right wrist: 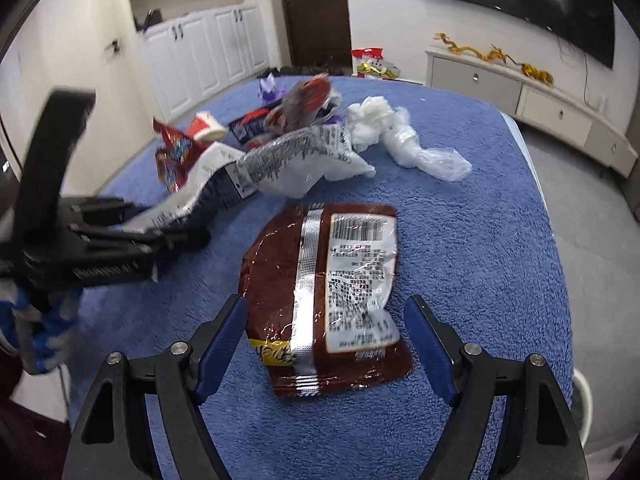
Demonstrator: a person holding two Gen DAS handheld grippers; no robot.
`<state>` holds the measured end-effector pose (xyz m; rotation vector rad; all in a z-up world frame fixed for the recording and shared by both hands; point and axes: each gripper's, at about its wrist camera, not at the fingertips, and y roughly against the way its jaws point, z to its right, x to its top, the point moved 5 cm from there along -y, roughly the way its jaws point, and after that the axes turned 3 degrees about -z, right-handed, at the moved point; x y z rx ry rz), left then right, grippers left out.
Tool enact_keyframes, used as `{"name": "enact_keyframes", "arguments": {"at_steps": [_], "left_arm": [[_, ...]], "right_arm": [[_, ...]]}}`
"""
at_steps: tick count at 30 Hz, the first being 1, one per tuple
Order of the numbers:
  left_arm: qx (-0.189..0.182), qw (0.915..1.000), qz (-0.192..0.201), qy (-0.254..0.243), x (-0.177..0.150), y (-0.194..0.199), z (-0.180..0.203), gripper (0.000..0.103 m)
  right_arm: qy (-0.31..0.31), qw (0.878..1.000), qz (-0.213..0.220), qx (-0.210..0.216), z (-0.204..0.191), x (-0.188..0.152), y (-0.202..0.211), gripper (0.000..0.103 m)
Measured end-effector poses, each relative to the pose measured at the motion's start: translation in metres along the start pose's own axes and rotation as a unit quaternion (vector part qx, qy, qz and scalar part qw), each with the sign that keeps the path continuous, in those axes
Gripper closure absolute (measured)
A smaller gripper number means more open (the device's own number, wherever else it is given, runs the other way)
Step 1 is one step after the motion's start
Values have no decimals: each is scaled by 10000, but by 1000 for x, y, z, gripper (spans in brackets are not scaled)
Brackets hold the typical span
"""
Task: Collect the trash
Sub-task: 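Grasp the white milk carton bag with the left tool while the right tool grasps the brown chip bag, then carry both bags to the trash bin and open both tools to drop them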
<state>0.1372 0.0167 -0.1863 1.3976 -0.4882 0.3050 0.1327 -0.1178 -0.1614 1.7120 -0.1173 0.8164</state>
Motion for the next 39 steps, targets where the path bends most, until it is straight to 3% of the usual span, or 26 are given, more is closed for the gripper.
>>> {"name": "enact_keyframes", "arguments": {"at_steps": [3,7,12,13,14,21,23,31,39], "left_arm": [[-101,9999,61,-52,-1,9,-2,60],[-188,9997,132,-90,-4,22,-1,60],[-227,9994,240,-100,-7,39,-6,60],[-228,9993,262,-101,-8,41,-6,60],[-242,9993,281,-103,-8,43,-7,60],[-296,9984,457,-169,-13,63,-4,60],[-316,9979,529,-186,-12,70,-4,60],[-499,9949,813,-318,-5,107,6,60],[-566,9902,902,-900,27,126,53,60]], "right_arm": [[138,9998,-71,-138,-3,-2,-4,29],[72,9997,-129,-175,0,-5,-6,49],[-61,9999,-62,-120,2,-7,-1,61],[-75,9999,-47,-105,2,-7,-1,77],[-132,9999,-7,-69,3,-7,1,80],[-367,9990,205,145,4,-12,15,86],[-415,9984,332,181,4,-12,24,94],[-385,9957,808,235,1,-12,63,95],[-752,9857,1509,54,31,-13,119,95]]}}
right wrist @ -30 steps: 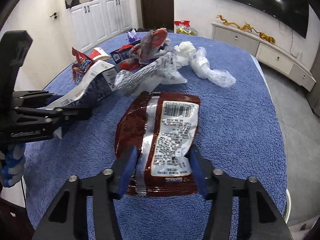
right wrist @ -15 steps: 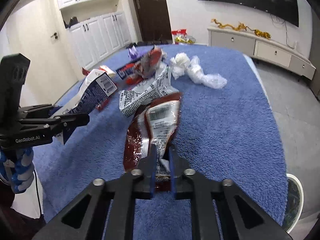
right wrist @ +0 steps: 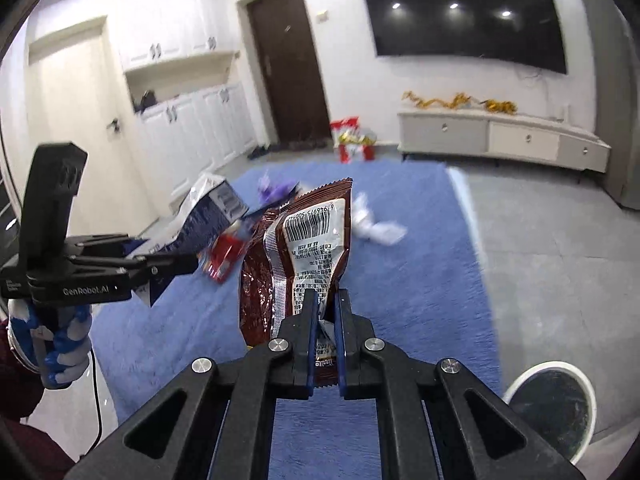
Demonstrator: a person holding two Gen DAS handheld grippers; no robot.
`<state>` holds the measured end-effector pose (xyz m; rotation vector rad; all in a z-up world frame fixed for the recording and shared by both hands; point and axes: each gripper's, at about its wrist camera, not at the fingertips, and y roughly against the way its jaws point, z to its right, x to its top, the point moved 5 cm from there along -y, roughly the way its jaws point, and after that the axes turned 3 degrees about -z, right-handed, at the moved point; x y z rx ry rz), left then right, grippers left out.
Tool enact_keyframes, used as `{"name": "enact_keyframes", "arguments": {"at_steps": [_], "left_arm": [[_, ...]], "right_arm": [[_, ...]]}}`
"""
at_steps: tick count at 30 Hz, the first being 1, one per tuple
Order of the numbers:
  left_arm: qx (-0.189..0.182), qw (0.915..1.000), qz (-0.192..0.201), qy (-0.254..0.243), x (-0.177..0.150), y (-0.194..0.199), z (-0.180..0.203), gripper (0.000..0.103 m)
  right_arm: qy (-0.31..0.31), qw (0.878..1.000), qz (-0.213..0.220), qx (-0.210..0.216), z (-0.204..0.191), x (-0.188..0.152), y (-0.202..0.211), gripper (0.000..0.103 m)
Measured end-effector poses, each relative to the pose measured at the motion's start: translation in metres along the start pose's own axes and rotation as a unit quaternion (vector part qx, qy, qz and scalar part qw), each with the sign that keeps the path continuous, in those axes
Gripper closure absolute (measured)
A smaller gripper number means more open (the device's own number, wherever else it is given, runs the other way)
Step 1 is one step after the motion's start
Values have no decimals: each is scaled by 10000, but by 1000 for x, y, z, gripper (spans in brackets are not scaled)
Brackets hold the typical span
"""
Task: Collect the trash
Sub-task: 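Carry both bags to the trash bin and open both tools to drop them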
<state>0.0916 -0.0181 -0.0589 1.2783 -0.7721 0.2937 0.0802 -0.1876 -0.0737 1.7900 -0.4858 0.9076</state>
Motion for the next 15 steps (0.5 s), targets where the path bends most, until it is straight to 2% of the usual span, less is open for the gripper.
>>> {"name": "enact_keyframes", "arguments": {"at_steps": [6,11,15], "left_arm": [[-149,9984,52,-546,42,-6,49,60],[-323,9944,48,-1002,69,-19,100,60],[-546,9894,-104,-1341,83,-44,148,60]], "right_arm": [[-385,9968,356,-602,56,0,49,95],[-800,9892,434,-1151,109,-17,76,95],[-1122,9795,391,-1628,151,-38,91,95]]}}
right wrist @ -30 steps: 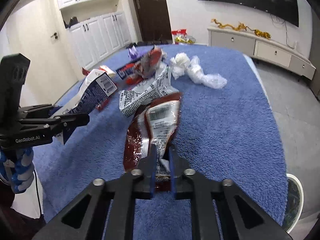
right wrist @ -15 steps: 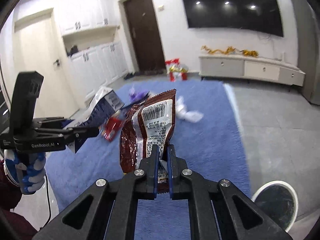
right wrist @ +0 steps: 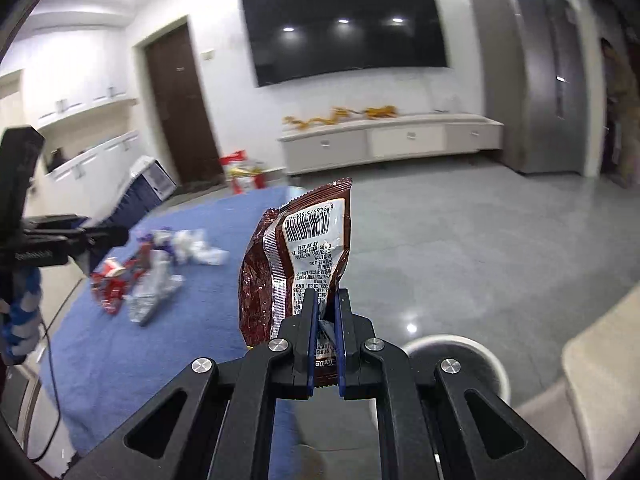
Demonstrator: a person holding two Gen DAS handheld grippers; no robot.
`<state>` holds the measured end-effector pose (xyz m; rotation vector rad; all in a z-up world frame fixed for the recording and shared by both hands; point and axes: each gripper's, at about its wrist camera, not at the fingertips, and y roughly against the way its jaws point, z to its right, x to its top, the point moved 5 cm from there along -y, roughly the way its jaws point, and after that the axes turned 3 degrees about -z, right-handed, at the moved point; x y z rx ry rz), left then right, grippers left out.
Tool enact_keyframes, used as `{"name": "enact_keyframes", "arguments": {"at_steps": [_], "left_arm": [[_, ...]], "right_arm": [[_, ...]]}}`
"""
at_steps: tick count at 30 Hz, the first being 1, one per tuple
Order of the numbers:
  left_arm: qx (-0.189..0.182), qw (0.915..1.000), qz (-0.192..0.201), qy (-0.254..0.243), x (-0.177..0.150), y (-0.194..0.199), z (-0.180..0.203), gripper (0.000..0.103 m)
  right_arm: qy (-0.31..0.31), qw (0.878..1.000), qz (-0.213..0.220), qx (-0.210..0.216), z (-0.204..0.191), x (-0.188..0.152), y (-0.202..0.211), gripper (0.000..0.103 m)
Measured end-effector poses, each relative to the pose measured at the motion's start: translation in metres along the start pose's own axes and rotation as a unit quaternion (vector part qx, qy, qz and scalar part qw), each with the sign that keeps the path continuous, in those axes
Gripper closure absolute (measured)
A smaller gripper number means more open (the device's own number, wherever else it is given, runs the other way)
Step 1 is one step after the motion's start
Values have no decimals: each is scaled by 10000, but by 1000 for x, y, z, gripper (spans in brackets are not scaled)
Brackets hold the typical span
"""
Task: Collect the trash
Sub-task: 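Carry both bags to the trash bin and open both tools to drop them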
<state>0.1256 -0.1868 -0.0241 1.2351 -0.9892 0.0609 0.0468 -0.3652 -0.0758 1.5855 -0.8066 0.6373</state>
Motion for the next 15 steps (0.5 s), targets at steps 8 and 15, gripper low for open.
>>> {"name": "enact_keyframes", "arguments": {"at_steps": [8,15], "left_arm": [[-598,9956,-577,-427,28,-77,91,60],[-1086,9860,-1183,-445,35,-155,157,59]], "right_arm": [[-551,9936,-355,-918,84,-33,-21,95],[-883,9825,-758,-1457,137,-54,-58,95]]}}
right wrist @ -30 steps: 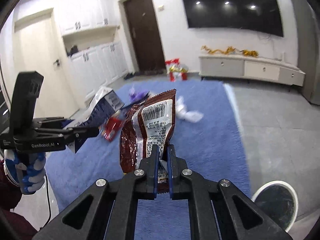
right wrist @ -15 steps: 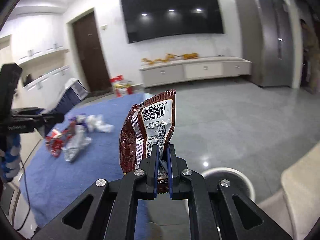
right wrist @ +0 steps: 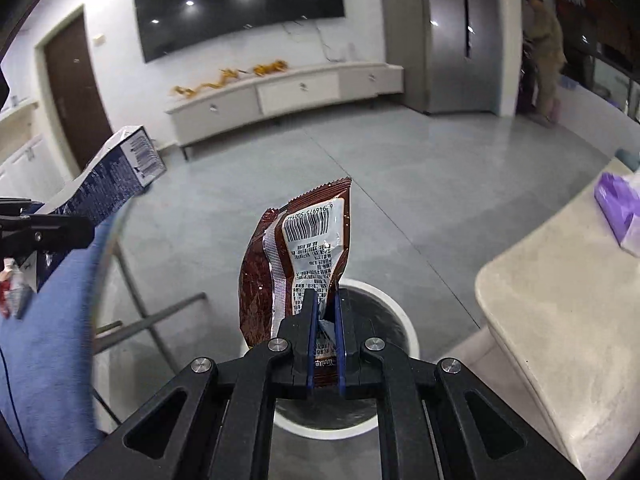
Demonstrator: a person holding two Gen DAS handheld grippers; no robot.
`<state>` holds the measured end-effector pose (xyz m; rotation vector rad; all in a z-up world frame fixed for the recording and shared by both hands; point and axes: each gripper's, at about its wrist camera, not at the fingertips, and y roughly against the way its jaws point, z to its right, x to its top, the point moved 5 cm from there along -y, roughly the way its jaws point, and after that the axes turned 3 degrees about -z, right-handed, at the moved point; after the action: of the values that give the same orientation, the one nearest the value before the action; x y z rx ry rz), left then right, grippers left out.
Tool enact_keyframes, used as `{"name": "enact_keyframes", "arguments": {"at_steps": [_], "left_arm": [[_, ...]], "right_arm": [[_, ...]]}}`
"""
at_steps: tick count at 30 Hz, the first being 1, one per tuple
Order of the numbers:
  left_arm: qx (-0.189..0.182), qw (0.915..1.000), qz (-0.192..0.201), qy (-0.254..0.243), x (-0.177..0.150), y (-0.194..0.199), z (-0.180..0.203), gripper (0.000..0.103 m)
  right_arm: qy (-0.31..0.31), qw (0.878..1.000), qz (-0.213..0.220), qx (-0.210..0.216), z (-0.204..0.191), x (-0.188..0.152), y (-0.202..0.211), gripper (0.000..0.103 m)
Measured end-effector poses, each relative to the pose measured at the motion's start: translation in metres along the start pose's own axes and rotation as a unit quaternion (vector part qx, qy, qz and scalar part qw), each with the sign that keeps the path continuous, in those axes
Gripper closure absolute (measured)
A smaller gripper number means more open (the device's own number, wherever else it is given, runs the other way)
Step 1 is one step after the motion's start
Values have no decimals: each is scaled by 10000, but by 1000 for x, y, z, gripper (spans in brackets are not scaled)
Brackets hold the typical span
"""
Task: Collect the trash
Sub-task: 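Carry both bags to the trash bin and open both tools to drop them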
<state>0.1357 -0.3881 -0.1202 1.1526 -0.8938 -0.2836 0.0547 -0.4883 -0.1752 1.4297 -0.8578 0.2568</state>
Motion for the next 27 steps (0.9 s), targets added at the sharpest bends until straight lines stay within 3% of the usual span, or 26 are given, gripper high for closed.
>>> {"name": "enact_keyframes", "arguments": {"at_steps": [8,12,13,16,21,27], "left_arm": [[-479,9979,-374,214,16,-71,19,59],[-640,9962,-436,387,17,-92,17,48],[-678,9958,-449,430,16,-92,15,47],[-710,9957,-423,429,11,-86,10,47],[-458,9982,-145,350,8,-58,6,47],[220,9976,581,305,-3,10,-15,45]], "right_arm": [[-258,9986,-431,-144,26,-22,-61,92],[-479,9969,-605,-117,31,-35,-85,89],[-538,9964,-646,-112,34,-38,-89,83],[-687,9952,-695,-75,40,-46,-93,63],[-700,9955,-636,26,38,-51,-81,62],[-424,9984,-237,300,-3,-28,-36,56]]}}
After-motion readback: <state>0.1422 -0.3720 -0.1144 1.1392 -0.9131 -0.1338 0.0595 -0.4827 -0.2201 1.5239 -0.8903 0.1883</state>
